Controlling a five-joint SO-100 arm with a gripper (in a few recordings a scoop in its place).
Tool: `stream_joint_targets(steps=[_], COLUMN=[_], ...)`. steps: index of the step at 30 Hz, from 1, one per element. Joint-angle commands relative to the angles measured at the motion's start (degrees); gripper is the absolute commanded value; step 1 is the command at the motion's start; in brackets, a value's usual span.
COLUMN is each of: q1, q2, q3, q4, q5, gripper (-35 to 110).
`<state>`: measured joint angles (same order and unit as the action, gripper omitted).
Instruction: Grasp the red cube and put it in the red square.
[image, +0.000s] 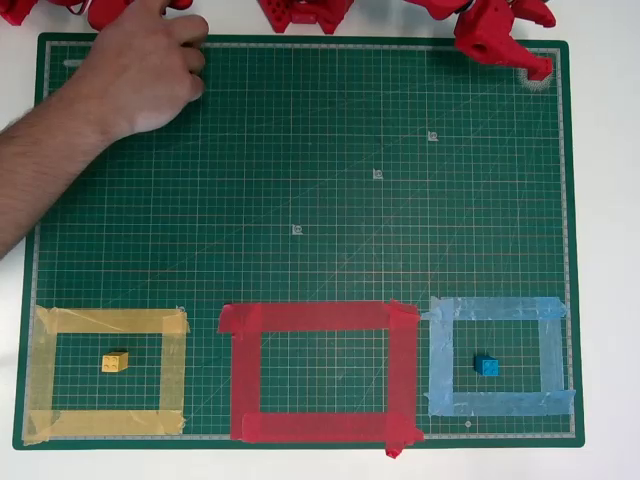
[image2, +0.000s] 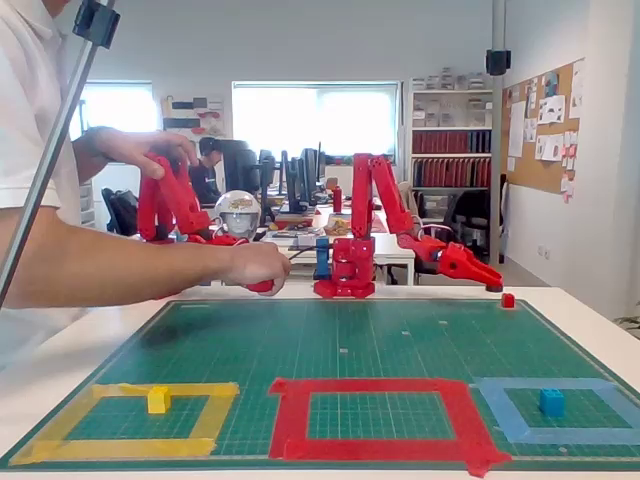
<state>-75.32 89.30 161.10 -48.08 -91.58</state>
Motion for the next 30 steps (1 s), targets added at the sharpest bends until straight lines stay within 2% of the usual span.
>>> stream_joint_targets(steps=[1, 30], q1=[-0.1, 1.1], q2=[-0.5, -12.6], q3=[-3.1, -11.2], q4=[-2.9, -2.4], q5=[0.4, 0.4], gripper=[25, 25])
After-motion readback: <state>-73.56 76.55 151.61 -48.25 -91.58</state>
